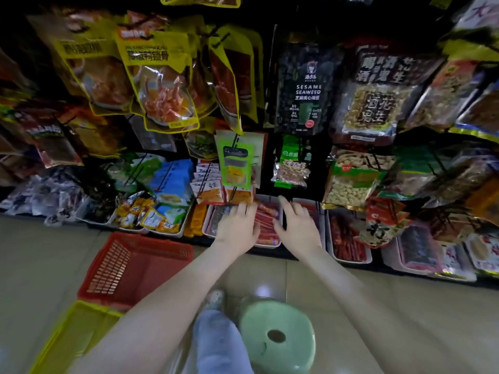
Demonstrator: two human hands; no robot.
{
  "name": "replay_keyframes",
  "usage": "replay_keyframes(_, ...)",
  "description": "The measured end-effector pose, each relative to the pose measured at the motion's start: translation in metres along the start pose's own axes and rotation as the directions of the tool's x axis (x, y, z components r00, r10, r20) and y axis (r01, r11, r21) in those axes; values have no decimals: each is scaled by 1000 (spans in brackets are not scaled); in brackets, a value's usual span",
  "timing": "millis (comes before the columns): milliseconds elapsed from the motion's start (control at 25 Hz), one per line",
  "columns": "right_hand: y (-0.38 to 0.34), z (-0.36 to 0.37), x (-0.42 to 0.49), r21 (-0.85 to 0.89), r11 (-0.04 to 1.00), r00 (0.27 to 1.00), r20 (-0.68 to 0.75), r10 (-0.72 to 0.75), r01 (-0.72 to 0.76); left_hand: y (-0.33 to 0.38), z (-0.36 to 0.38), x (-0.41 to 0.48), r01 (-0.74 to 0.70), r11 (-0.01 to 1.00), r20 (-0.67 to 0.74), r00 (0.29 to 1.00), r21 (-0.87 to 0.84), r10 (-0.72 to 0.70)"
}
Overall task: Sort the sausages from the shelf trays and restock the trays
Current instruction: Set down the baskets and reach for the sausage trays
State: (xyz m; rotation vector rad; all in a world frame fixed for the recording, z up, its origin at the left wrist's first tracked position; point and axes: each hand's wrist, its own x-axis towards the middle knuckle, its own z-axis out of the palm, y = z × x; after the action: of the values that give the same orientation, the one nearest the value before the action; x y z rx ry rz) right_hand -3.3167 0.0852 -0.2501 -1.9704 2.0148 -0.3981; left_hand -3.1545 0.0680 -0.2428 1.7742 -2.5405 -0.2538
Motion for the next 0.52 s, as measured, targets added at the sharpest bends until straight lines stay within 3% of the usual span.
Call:
replay_keyframes(200, 21, 73, 55, 32, 987, 986, -58, 157, -156, -36, 64, 77, -110, 994, 111, 988, -3, 109)
replay_keyframes(360, 71, 142, 74, 62, 969, 971, -8, 241, -240, -35, 134, 117, -72, 997, 204, 976, -40, 79)
replay_keyframes(520, 136, 193, 82, 75, 974, 977, 16, 212, -212, -9, 209, 139, -27, 1000, 209, 977, -13, 29)
